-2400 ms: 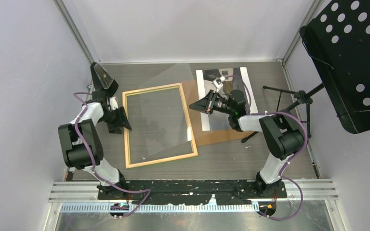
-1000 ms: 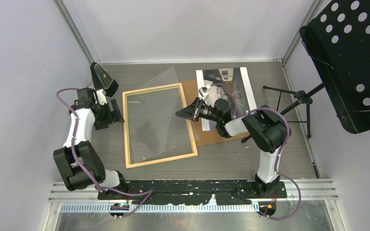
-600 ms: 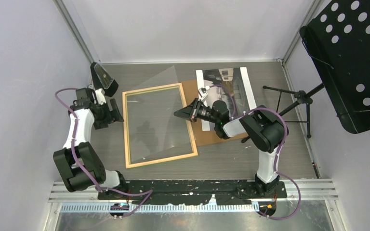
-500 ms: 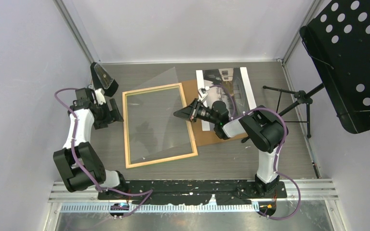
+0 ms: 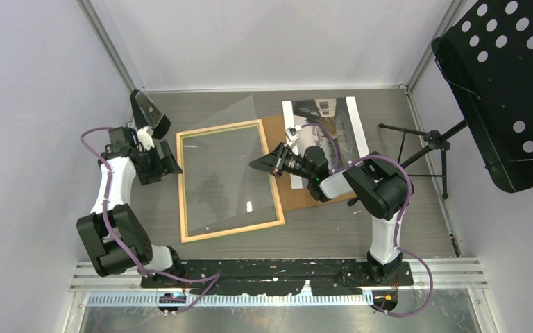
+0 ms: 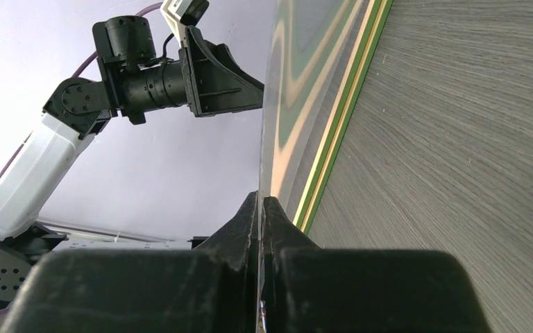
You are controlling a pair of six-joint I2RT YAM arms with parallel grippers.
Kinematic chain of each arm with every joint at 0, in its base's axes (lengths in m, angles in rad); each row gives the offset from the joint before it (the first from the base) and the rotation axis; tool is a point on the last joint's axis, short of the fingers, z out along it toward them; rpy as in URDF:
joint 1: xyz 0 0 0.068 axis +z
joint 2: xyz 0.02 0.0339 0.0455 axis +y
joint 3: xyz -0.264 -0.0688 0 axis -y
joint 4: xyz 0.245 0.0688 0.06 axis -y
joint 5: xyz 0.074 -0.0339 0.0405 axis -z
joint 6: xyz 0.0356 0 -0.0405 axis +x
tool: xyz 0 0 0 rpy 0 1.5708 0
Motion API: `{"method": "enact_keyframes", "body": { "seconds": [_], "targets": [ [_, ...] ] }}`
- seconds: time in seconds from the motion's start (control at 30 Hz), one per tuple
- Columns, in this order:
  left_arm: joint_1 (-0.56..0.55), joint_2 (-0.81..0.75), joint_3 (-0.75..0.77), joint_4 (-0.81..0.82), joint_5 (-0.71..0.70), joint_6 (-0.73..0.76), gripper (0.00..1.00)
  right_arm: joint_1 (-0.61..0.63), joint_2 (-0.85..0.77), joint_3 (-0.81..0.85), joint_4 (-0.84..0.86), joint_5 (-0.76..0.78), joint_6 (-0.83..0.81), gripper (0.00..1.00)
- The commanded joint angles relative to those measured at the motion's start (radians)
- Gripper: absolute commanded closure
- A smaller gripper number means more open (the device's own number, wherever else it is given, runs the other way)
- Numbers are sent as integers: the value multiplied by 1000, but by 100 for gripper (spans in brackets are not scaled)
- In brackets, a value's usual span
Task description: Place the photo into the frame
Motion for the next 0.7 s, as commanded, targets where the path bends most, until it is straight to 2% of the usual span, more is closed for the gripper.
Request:
{"method": "enact_keyframes", "body": {
  "seconds": [0.0, 0.67],
  "targets": [
    [8, 8, -8, 32, 51, -5, 19, 7, -41, 5, 70, 25, -28, 95],
    [8, -5, -11, 42, 42, 1, 19, 17, 7, 12, 76, 50, -39, 95]
  ]
}}
